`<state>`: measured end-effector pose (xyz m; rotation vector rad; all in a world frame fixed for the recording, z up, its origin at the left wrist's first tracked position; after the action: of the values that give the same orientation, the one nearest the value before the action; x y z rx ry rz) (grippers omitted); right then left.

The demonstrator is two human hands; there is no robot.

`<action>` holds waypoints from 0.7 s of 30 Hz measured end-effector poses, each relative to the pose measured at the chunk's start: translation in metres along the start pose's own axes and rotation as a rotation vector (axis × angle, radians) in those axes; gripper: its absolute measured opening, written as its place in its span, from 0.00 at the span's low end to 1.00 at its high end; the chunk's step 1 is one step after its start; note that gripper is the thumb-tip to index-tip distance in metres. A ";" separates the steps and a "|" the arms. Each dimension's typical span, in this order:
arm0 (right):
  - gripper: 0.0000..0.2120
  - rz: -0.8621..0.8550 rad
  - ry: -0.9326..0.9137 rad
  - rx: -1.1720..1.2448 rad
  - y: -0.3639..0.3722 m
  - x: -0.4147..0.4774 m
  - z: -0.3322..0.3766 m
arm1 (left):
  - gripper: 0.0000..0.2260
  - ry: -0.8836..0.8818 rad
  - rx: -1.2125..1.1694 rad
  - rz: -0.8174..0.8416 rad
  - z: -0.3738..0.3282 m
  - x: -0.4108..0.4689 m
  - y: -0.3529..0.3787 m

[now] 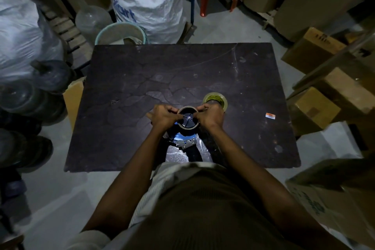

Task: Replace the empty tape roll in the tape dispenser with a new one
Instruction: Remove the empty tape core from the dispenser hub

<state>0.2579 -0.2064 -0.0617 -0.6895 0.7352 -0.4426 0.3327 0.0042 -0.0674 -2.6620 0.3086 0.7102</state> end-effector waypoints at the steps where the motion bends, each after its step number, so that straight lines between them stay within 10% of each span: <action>1: 0.08 -0.008 -0.002 -0.007 0.000 -0.001 0.001 | 0.10 0.027 0.020 -0.025 -0.001 0.003 -0.002; 14: 0.08 -0.050 -0.181 -0.153 0.000 -0.010 0.021 | 0.09 0.179 0.397 -0.176 -0.036 -0.022 -0.006; 21: 0.18 0.425 -0.148 0.276 -0.002 -0.015 0.020 | 0.05 0.076 -0.262 0.295 -0.044 -0.038 0.017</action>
<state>0.2628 -0.1905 -0.0426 -0.2901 0.6433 -0.0968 0.3140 -0.0249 -0.0173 -2.9301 0.6831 0.7841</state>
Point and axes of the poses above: each hand's wrist, its own x-axis towards the middle knuckle, its own y-axis out of the palm, z = x × y, the point moved 10 cm from there along x, towards the middle knuckle, and after that the axes turned 14 degrees about -x, right-handed, at the moved point
